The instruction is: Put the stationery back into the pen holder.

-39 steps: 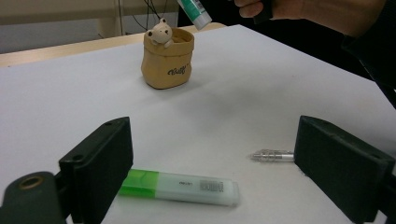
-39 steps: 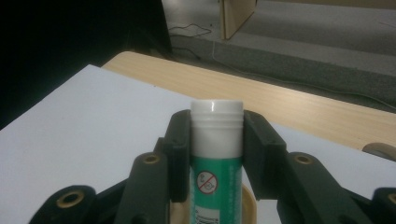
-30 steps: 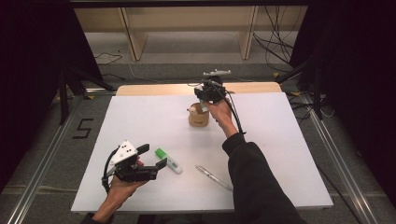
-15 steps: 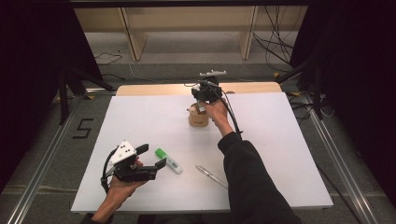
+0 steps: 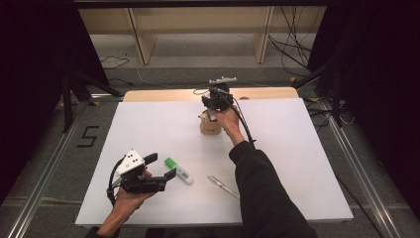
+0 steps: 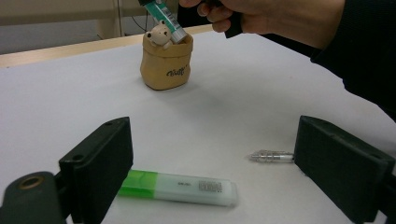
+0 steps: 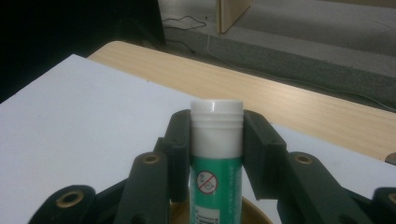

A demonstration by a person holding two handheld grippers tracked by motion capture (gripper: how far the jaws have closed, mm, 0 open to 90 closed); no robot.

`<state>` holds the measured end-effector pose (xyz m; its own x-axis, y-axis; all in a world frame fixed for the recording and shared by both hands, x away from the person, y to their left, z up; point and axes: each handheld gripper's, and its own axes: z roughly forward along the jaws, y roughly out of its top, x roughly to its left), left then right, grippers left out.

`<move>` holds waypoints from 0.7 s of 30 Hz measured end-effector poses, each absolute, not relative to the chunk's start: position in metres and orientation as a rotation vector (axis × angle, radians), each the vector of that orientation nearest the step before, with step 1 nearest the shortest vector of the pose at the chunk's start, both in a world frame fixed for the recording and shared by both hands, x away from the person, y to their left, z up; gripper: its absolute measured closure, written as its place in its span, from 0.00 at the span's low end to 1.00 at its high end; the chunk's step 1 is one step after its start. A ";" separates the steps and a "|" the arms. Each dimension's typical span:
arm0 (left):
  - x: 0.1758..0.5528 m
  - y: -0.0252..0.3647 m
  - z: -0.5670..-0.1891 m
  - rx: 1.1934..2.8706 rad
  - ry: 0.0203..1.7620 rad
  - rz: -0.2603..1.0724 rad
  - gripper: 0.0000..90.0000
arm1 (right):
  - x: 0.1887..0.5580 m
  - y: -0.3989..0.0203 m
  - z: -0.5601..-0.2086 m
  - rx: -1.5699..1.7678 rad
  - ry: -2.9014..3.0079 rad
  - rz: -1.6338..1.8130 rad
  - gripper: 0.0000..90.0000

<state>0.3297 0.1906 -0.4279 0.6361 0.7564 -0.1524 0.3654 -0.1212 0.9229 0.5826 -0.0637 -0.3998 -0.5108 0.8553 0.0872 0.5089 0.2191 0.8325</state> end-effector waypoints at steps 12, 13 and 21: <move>0.329 0.191 -0.428 1.728 0.917 0.432 0.13 | 0.583 -0.062 -0.404 1.267 2.113 1.198 0.73; 0.329 0.191 -0.428 1.730 0.916 0.432 0.13 | 0.583 -0.062 -0.404 1.266 2.114 1.198 0.73; 0.329 0.191 -0.428 1.731 0.916 0.433 0.13 | 0.584 -0.062 -0.405 1.267 2.116 1.192 0.73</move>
<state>0.3294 0.1912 -0.4277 0.6375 0.7557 -0.1498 0.3643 -0.1244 0.9229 0.5835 -0.0618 -0.4054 -0.5092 0.8565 0.0842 0.5158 0.2254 0.8265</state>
